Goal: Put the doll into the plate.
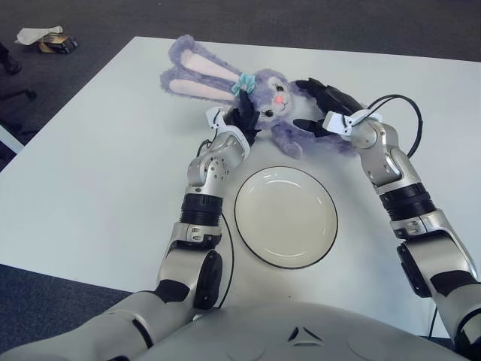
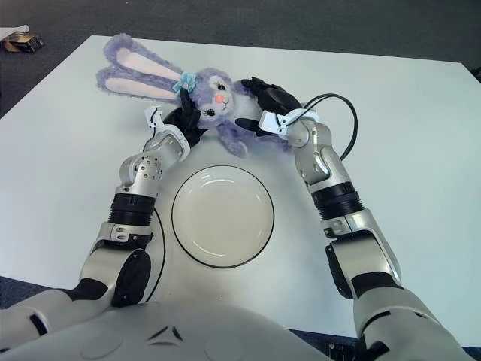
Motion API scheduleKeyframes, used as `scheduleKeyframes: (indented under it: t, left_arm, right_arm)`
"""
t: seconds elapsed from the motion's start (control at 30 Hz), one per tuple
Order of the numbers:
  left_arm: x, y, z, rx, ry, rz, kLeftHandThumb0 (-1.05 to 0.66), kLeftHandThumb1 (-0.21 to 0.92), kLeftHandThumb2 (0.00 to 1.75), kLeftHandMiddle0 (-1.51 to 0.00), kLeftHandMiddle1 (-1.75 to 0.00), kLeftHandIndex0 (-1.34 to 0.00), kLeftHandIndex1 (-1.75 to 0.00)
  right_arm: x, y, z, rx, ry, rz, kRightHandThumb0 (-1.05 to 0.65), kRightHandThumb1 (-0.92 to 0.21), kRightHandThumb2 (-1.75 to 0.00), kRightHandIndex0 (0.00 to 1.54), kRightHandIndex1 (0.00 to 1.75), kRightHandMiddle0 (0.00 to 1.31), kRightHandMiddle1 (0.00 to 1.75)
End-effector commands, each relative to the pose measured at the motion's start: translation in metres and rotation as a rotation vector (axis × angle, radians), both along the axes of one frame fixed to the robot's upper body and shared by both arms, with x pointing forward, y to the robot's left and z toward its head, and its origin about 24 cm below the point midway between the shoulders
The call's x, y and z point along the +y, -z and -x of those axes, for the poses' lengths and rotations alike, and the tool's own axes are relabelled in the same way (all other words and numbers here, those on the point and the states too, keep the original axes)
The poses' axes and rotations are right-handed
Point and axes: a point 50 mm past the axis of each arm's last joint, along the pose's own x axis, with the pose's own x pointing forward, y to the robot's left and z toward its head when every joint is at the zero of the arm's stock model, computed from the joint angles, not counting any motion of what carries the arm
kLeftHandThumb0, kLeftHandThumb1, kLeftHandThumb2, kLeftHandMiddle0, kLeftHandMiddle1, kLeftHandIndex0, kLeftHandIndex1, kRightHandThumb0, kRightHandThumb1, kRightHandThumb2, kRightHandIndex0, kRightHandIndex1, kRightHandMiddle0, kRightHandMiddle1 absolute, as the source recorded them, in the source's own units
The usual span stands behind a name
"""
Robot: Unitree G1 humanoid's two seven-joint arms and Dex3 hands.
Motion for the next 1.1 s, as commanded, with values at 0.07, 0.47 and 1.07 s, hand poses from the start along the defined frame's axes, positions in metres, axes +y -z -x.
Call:
scheduleKeyframes:
  t: [0.07, 0.47, 1.07]
  left_arm:
    - [-0.026, 0.010, 0.005, 0.127, 0.051, 0.001, -0.79, 0.83, 0.83, -0.24, -1.74, 0.00, -1.75]
    - [-0.027, 0.012, 0.004, 0.156, 0.032, 0.027, -0.77, 0.81, 0.93, -0.15, -1.75, 0.00, -1.69]
    - [-0.025, 0.015, -0.002, 0.162, -0.022, -0.018, -0.74, 0.90, 0.83, -0.41, -1.75, -0.10, -1.75]
  right_arm:
    - [0.008, 0.002, -0.005, -0.005, -0.008, -0.005, -1.05, -0.92, -0.69, 0.00, 0.09, 0.00, 0.48]
    - [0.014, 0.009, -0.012, -0.014, 0.014, 0.075, -1.05, -0.92, -0.61, 0.00, 0.09, 0.00, 0.46]
    - [0.007, 0.026, -0.028, -0.016, 0.106, 0.220, -0.95, -0.92, -0.49, 0.00, 0.29, 0.00, 0.54]
